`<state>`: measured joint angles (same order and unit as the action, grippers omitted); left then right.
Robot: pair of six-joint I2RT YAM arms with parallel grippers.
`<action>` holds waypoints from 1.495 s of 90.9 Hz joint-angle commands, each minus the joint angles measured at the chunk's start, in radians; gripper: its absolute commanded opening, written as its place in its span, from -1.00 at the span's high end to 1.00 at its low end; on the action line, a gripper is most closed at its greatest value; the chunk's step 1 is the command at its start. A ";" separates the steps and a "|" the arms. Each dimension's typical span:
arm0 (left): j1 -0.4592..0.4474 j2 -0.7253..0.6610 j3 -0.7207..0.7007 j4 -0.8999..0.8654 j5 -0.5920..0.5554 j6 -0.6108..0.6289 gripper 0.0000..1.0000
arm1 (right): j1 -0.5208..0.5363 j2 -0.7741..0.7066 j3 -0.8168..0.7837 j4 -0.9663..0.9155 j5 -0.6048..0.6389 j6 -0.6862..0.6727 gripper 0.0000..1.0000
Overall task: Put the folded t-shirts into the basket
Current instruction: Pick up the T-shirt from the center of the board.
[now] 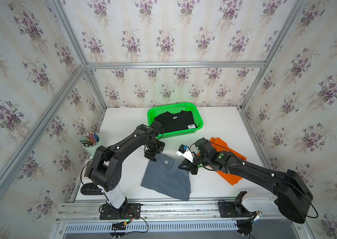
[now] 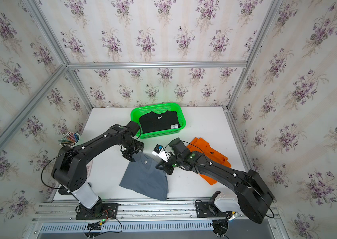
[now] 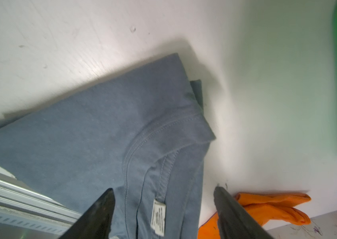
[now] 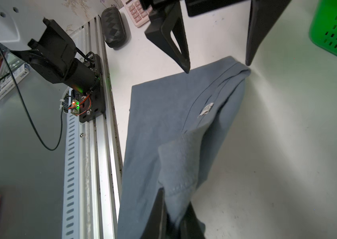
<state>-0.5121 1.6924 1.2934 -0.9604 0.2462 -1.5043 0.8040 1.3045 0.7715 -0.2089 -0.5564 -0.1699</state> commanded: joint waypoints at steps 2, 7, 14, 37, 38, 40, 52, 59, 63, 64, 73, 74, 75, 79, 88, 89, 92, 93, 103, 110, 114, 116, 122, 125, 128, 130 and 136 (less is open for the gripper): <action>-0.005 -0.016 0.001 0.010 -0.055 -0.041 -0.55 | 0.011 0.002 0.005 0.008 0.017 -0.045 1.00; -0.007 0.007 0.014 0.008 -0.051 -0.038 -0.55 | 0.015 0.002 0.009 0.007 0.016 -0.052 1.00; -0.009 0.061 0.031 0.013 -0.041 -0.031 -0.55 | 0.022 0.002 0.016 0.006 0.013 -0.061 1.00; -0.015 0.182 0.097 0.058 -0.095 0.016 -0.55 | 0.067 -0.007 0.038 -0.020 0.027 -0.115 1.00; -0.016 0.184 0.101 0.056 -0.100 0.018 -0.55 | 0.069 -0.007 0.039 -0.022 0.028 -0.117 1.00; -0.018 0.186 0.109 0.055 -0.109 0.022 -0.55 | 0.071 -0.008 0.040 -0.022 0.029 -0.118 1.00; -0.023 0.178 0.093 0.104 -0.115 0.035 -0.55 | 0.075 0.003 0.038 -0.022 0.029 -0.124 1.00; -0.023 0.187 0.076 0.112 -0.093 0.040 -0.55 | 0.075 0.009 0.037 -0.022 0.046 -0.122 1.00; -0.025 0.197 0.066 0.104 -0.075 0.046 -0.55 | 0.075 0.012 0.037 -0.025 0.050 -0.123 1.00; -0.027 0.201 0.062 0.100 -0.071 0.046 -0.55 | 0.076 0.013 0.038 -0.025 0.051 -0.123 1.00; -0.046 0.213 -0.001 0.100 -0.044 0.037 -0.54 | 0.076 0.013 0.039 -0.032 0.030 -0.125 1.00; -0.047 0.212 -0.010 0.106 -0.040 0.036 -0.53 | 0.076 0.013 0.039 -0.034 0.026 -0.125 1.00; -0.048 0.212 -0.017 0.111 -0.036 0.035 -0.53 | 0.076 0.011 0.038 -0.034 0.021 -0.125 1.00; -0.050 0.212 -0.044 0.125 -0.026 0.030 -0.43 | 0.077 0.009 0.040 -0.036 0.013 -0.123 1.00; -0.049 0.209 -0.048 0.071 -0.066 0.014 0.33 | 0.077 -0.001 0.039 -0.045 0.029 -0.118 1.00; -0.049 0.207 -0.046 0.061 -0.076 0.011 0.36 | 0.077 -0.002 0.038 -0.047 0.033 -0.118 1.00; -0.050 0.199 -0.040 0.043 -0.111 0.006 0.43 | 0.077 -0.005 0.038 -0.053 0.045 -0.117 1.00; -0.051 0.196 -0.039 0.040 -0.122 0.006 0.44 | 0.076 -0.006 0.038 -0.055 0.049 -0.117 1.00; -0.052 0.129 -0.048 0.034 -0.207 -0.002 0.63 | 0.077 -0.005 0.044 -0.084 0.090 -0.115 1.00; -0.053 0.058 -0.063 0.055 -0.246 -0.017 0.77 | 0.077 0.005 0.048 -0.101 0.140 -0.105 1.00; -0.056 0.017 -0.067 0.062 -0.268 -0.030 1.00 | 0.077 0.014 0.058 -0.116 0.163 -0.100 1.00; -0.057 -0.003 -0.071 0.070 -0.274 -0.033 1.00 | 0.077 0.019 0.066 -0.124 0.170 -0.099 1.00; -0.058 -0.056 -0.078 0.100 -0.276 -0.039 1.00 | 0.077 0.034 0.093 -0.144 0.193 -0.083 1.00; -0.059 -0.081 -0.075 0.105 -0.274 -0.045 1.00 | 0.077 0.039 0.110 -0.150 0.210 -0.074 1.00; -0.059 -0.094 -0.068 0.105 -0.271 -0.047 1.00 | 0.077 0.043 0.126 -0.154 0.238 -0.065 1.00; -0.059 -0.101 -0.061 0.101 -0.269 -0.047 1.00 | 0.077 0.044 0.138 -0.155 0.260 -0.057 1.00; -0.058 -0.108 -0.029 0.079 -0.264 -0.042 1.00 | 0.074 0.044 0.178 -0.165 0.321 -0.042 1.00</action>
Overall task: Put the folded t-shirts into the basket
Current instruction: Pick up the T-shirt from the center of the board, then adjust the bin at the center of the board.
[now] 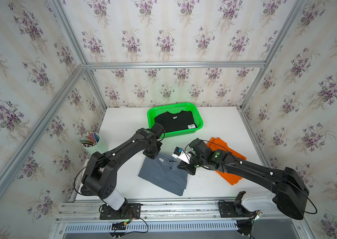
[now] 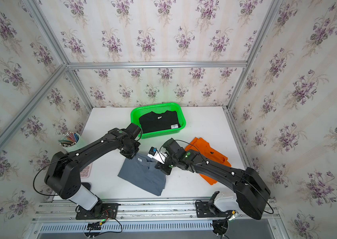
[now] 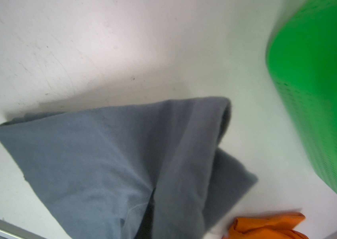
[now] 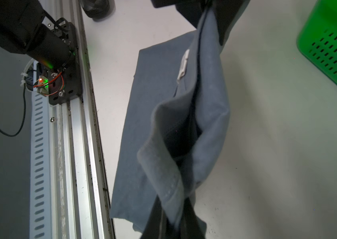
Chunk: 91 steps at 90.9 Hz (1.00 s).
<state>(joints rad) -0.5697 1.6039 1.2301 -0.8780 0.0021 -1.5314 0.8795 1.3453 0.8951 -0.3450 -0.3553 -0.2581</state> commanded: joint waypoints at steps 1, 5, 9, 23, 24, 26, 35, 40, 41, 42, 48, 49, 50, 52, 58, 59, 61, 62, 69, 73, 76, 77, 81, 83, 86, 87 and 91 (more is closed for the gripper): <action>-0.001 -0.019 0.041 -0.008 -0.020 -0.013 1.00 | -0.003 0.003 0.061 -0.031 0.129 0.047 1.00; -0.001 -0.014 0.072 -0.024 -0.020 -0.007 1.00 | -0.004 0.002 0.090 -0.039 0.159 0.046 1.00; -0.001 -0.005 0.106 -0.036 -0.024 0.002 1.00 | -0.010 0.002 0.120 -0.051 0.170 0.042 1.00; 0.005 0.044 0.226 -0.050 -0.062 0.032 1.00 | -0.067 0.030 0.244 -0.118 0.242 0.027 1.00; 0.005 0.048 0.234 -0.051 -0.066 0.033 1.00 | -0.067 0.030 0.244 -0.118 0.242 0.027 1.00; 0.007 0.054 0.248 -0.052 -0.071 0.034 1.00 | -0.081 0.038 0.263 -0.126 0.265 0.027 1.00; 0.014 0.087 0.315 -0.044 -0.080 0.037 1.00 | -0.145 0.071 0.355 -0.157 0.326 0.023 1.00; 0.017 0.103 0.346 -0.023 -0.081 0.036 1.00 | -0.181 0.088 0.406 -0.162 0.339 0.014 1.00; 0.018 0.105 0.352 -0.018 -0.081 0.035 1.00 | -0.190 0.092 0.417 -0.162 0.340 0.012 1.00; 0.019 0.108 0.358 -0.012 -0.082 0.034 1.00 | -0.197 0.096 0.427 -0.162 0.341 0.008 1.00; 0.027 0.130 0.393 0.019 -0.080 0.027 1.00 | -0.235 0.122 0.491 -0.159 0.348 -0.001 1.00; 0.028 0.134 0.400 0.021 -0.079 0.024 1.00 | -0.241 0.128 0.501 -0.157 0.347 -0.002 1.00; 0.030 0.137 0.406 0.022 -0.078 0.022 1.00 | -0.246 0.134 0.515 -0.157 0.347 -0.002 1.00; 0.034 0.145 0.422 0.024 -0.077 0.017 1.00 | -0.258 0.145 0.537 -0.157 0.347 -0.004 1.00; 0.042 0.170 0.469 0.031 -0.072 0.015 1.00 | -0.282 0.181 0.608 -0.158 0.337 -0.016 1.00; 0.043 0.174 0.477 0.029 -0.071 0.016 1.00 | -0.286 0.188 0.617 -0.157 0.335 -0.020 1.00; 0.045 0.183 0.492 0.029 -0.070 0.019 1.00 | -0.294 0.200 0.638 -0.154 0.332 -0.027 1.00; 0.046 0.189 0.501 0.028 -0.070 0.021 1.00 | -0.298 0.206 0.647 -0.151 0.331 -0.031 1.00; 0.052 0.220 0.549 0.017 -0.076 0.029 1.00 | -0.323 0.244 0.685 -0.115 0.317 -0.048 1.00; 0.057 0.238 0.571 0.012 -0.076 0.027 1.00 | -0.347 0.267 0.700 -0.092 0.304 -0.053 1.00; 0.062 0.251 0.585 0.015 -0.074 0.027 1.00 | -0.375 0.288 0.711 -0.077 0.294 -0.052 1.00; 0.064 0.256 0.591 0.015 -0.074 0.027 1.00 | -0.381 0.294 0.716 -0.074 0.292 -0.050 1.00; 0.070 0.276 0.613 0.013 -0.068 0.027 1.00 | -0.398 0.324 0.735 -0.063 0.283 -0.044 1.00; 0.074 0.288 0.627 0.018 -0.061 0.031 1.00 | -0.404 0.338 0.743 -0.057 0.279 -0.043 1.00; 0.080 0.304 0.642 0.033 -0.053 0.045 1.00 | -0.411 0.361 0.755 -0.049 0.270 -0.044 1.00; 0.082 0.311 0.651 0.038 -0.050 0.050 1.00 | -0.414 0.368 0.759 -0.046 0.266 -0.046 1.00; 0.092 0.338 0.682 0.040 -0.045 0.071 1.00 | -0.419 0.397 0.778 -0.035 0.255 -0.052 1.00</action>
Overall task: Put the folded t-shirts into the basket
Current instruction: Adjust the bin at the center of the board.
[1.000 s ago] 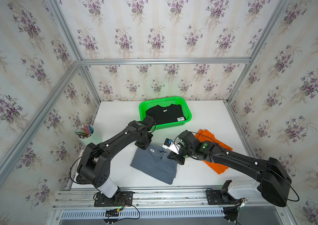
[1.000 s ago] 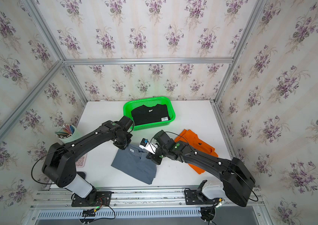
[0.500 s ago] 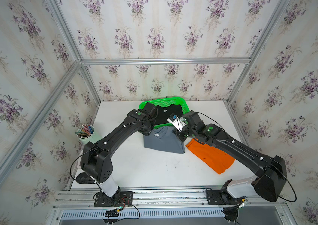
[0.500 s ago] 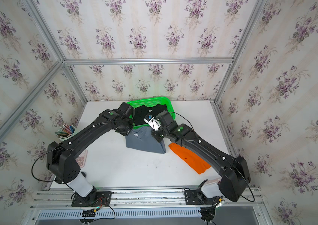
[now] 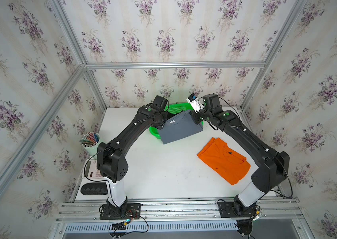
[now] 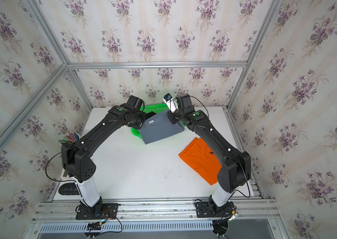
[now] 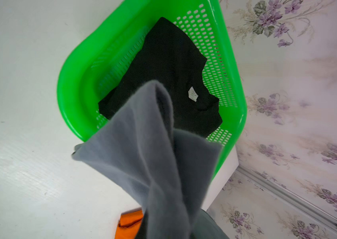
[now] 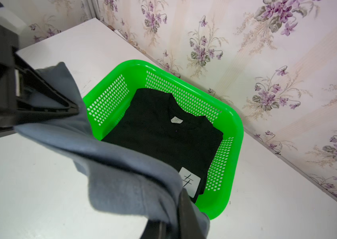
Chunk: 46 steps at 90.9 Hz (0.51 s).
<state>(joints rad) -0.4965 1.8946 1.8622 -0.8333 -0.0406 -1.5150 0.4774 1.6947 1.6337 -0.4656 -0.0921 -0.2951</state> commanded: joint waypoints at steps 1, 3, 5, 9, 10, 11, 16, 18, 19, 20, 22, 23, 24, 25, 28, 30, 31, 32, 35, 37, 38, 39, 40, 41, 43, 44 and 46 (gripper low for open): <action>0.020 0.056 0.061 -0.007 -0.005 0.058 1.00 | -0.019 0.054 0.044 0.088 -0.009 -0.015 1.00; 0.024 0.071 0.082 -0.013 -0.010 0.066 1.00 | -0.023 0.070 0.054 0.094 -0.012 -0.015 1.00; 0.027 0.085 0.103 -0.021 -0.019 0.074 1.00 | -0.027 0.086 0.067 0.095 -0.016 -0.016 1.00; 0.032 0.121 0.149 -0.041 -0.044 0.094 1.00 | -0.035 0.120 0.092 0.096 -0.022 -0.018 1.00; 0.034 0.130 0.160 -0.047 -0.051 0.099 1.00 | -0.037 0.128 0.097 0.096 -0.023 -0.019 1.00; 0.036 0.141 0.175 -0.054 -0.059 0.104 1.00 | -0.039 0.137 0.102 0.095 -0.023 -0.018 1.00; 0.043 0.190 0.229 -0.086 -0.081 0.124 1.00 | -0.050 0.183 0.128 0.088 -0.023 -0.015 1.00; 0.046 0.208 0.244 -0.097 -0.087 0.133 1.00 | -0.053 0.201 0.133 0.086 -0.017 -0.013 1.00; 0.046 0.216 0.250 -0.103 -0.089 0.136 1.00 | -0.055 0.210 0.135 0.085 -0.013 -0.011 1.00; 0.048 0.224 0.255 -0.108 -0.091 0.138 1.00 | -0.055 0.218 0.137 0.085 -0.010 -0.009 1.00; 0.050 0.240 0.262 -0.116 -0.092 0.138 1.00 | -0.057 0.232 0.137 0.084 -0.001 -0.005 1.00; 0.051 0.246 0.263 -0.118 -0.093 0.138 1.00 | -0.058 0.241 0.137 0.084 0.004 -0.002 1.00; 0.052 0.252 0.261 -0.120 -0.092 0.137 1.00 | -0.058 0.247 0.136 0.084 0.010 -0.001 1.00; 0.053 0.257 0.260 -0.120 -0.092 0.136 1.00 | -0.058 0.254 0.135 0.084 0.014 0.001 1.00; 0.054 0.269 0.250 -0.117 -0.091 0.134 1.00 | -0.058 0.269 0.126 0.087 0.023 0.004 1.00; 0.055 0.275 0.238 -0.112 -0.091 0.133 1.00 | -0.059 0.277 0.114 0.092 0.025 0.005 1.00; 0.055 0.278 0.231 -0.108 -0.090 0.132 1.00 | -0.059 0.281 0.109 0.095 0.025 0.006 1.00; 0.055 0.280 0.223 -0.104 -0.089 0.132 1.00 | -0.059 0.284 0.103 0.099 0.025 0.006 1.00; 0.055 0.284 0.198 -0.087 -0.086 0.132 1.00 | -0.059 0.291 0.078 0.112 0.023 0.008 1.00; 0.055 0.284 0.177 -0.076 -0.083 0.131 1.00 | -0.058 0.294 0.063 0.120 0.023 0.011 1.00; 0.055 0.284 0.169 -0.070 -0.081 0.131 1.00 | -0.058 0.295 0.054 0.123 0.022 0.012 1.00; 0.055 0.283 0.161 -0.065 -0.079 0.130 1.00 | -0.057 0.296 0.045 0.126 0.020 0.014 1.00; 0.055 0.283 0.153 -0.061 -0.078 0.129 1.00 | -0.058 0.297 0.036 0.130 0.018 0.014 1.00; 0.055 0.283 0.143 -0.058 -0.075 0.128 1.00 | -0.058 0.297 0.028 0.131 0.015 0.016 1.00; 0.055 0.281 0.128 -0.052 -0.072 0.126 1.00 | -0.059 0.298 0.014 0.134 0.008 0.018 1.00; 0.055 0.279 0.120 -0.050 -0.071 0.127 1.00 | -0.059 0.298 0.004 0.134 0.004 0.019 1.00; 0.055 0.277 0.105 -0.045 -0.071 0.126 1.00 | -0.057 0.298 -0.012 0.137 -0.006 0.024 1.00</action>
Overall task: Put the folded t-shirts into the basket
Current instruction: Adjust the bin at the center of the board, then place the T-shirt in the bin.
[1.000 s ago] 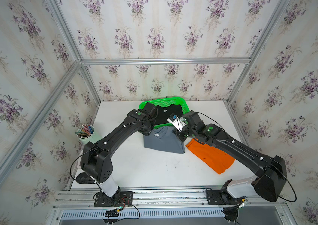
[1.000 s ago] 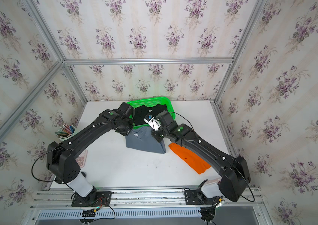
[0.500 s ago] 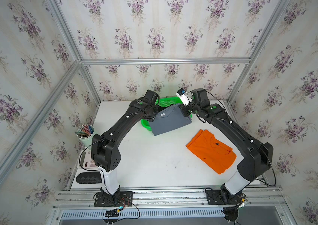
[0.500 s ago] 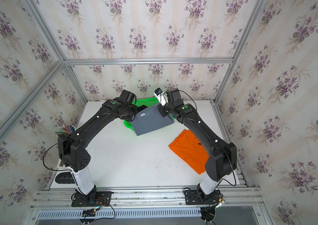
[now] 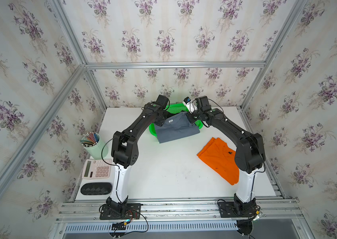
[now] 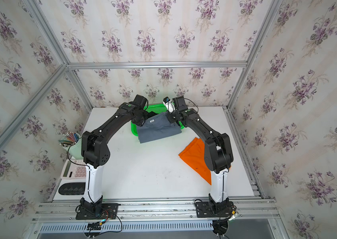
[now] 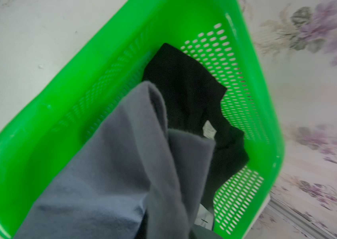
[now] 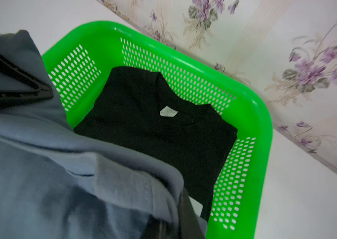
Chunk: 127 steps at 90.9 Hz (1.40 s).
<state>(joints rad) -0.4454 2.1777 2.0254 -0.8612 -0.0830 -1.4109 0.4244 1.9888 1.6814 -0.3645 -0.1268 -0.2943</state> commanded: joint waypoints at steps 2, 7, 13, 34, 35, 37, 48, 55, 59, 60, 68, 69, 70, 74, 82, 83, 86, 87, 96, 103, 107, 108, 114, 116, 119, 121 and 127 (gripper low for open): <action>0.004 -0.009 -0.072 -0.016 -0.028 0.023 1.00 | -0.005 0.003 -0.075 0.036 0.017 0.029 1.00; 0.004 -0.017 -0.108 -0.015 -0.029 0.026 1.00 | -0.005 -0.005 -0.120 0.036 -0.016 0.046 1.00; 0.004 -0.033 -0.159 -0.010 -0.031 0.030 1.00 | -0.004 -0.030 -0.191 0.056 -0.056 0.071 1.00; 0.005 -0.139 -0.328 -0.023 -0.082 0.055 1.00 | 0.006 -0.192 -0.443 0.182 -0.214 0.171 1.00; 0.005 -0.146 -0.334 -0.027 -0.083 0.055 1.00 | 0.008 -0.200 -0.454 0.188 -0.222 0.177 1.00; 0.005 -0.156 -0.346 -0.032 -0.086 0.055 1.00 | 0.013 -0.218 -0.477 0.200 -0.244 0.190 1.00; 0.005 -0.207 -0.393 -0.074 -0.094 0.066 1.00 | 0.046 -0.331 -0.641 0.295 -0.325 0.283 1.00; 0.005 -0.248 -0.434 -0.094 -0.100 0.081 1.00 | 0.073 -0.404 -0.712 0.346 -0.345 0.342 1.00; 0.006 -0.277 -0.460 -0.100 -0.101 0.087 1.00 | 0.094 -0.443 -0.744 0.370 -0.369 0.378 1.00; 0.007 -0.285 -0.467 -0.101 -0.101 0.090 1.00 | 0.099 -0.452 -0.752 0.377 -0.376 0.388 1.00; 0.016 -0.356 -0.517 -0.112 -0.103 0.104 1.00 | 0.172 -0.518 -0.798 0.421 -0.422 0.460 1.00; 0.017 -0.364 -0.520 -0.112 -0.103 0.104 1.00 | 0.179 -0.525 -0.803 0.425 -0.424 0.469 1.00; 0.018 -0.374 -0.525 -0.113 -0.103 0.105 1.00 | 0.186 -0.533 -0.808 0.430 -0.425 0.479 1.00; 0.020 -0.405 -0.533 -0.112 -0.105 0.119 1.00 | 0.209 -0.563 -0.829 0.453 -0.427 0.520 1.00; 0.021 -0.446 -0.513 -0.143 -0.110 0.164 1.00 | 0.252 -0.621 -0.879 0.538 -0.434 0.656 1.00; 0.021 -0.448 -0.507 -0.149 -0.110 0.168 1.00 | 0.257 -0.629 -0.885 0.549 -0.436 0.670 1.00; 0.020 -0.454 -0.493 -0.168 -0.110 0.181 1.00 | 0.266 -0.650 -0.899 0.575 -0.437 0.711 1.00; 0.020 -0.455 -0.488 -0.177 -0.110 0.185 1.00 | 0.268 -0.658 -0.902 0.581 -0.434 0.723 1.00; 0.021 -0.462 -0.456 -0.204 -0.092 0.215 1.00 | 0.279 -0.719 -0.928 0.598 -0.418 0.785 1.00; 0.019 -0.458 -0.448 -0.191 -0.064 0.230 1.00 | 0.278 -0.761 -0.932 0.574 -0.395 0.777 1.00; 0.019 -0.448 -0.439 -0.184 -0.047 0.236 1.00 | 0.278 -0.775 -0.923 0.540 -0.376 0.745 1.00; 0.019 -0.445 -0.435 -0.183 -0.043 0.236 1.00 | 0.278 -0.778 -0.919 0.529 -0.370 0.736 1.00; 0.014 -0.413 -0.404 -0.182 -0.020 0.247 1.00 | 0.278 -0.777 -0.886 0.450 -0.341 0.677 1.00; 0.011 -0.399 -0.388 -0.182 -0.011 0.254 1.00 | 0.277 -0.773 -0.876 0.422 -0.333 0.655 1.00; 0.006 -0.377 -0.363 -0.182 0.000 0.267 1.00 | 0.276 -0.765 -0.861 0.389 -0.323 0.630 1.00; 0.002 -0.360 -0.343 -0.180 0.012 0.279 1.00 | 0.274 -0.760 -0.853 0.368 -0.320 0.611 1.00; -0.008 -0.304 -0.279 -0.179 0.038 0.322 1.00 | 0.263 -0.736 -0.842 0.333 -0.316 0.577 1.00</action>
<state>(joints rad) -0.4442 1.8103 1.6707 -1.0466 -0.0406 -1.1740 0.6994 1.2297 0.8146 0.0681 -0.4778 0.3748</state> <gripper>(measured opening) 0.104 0.091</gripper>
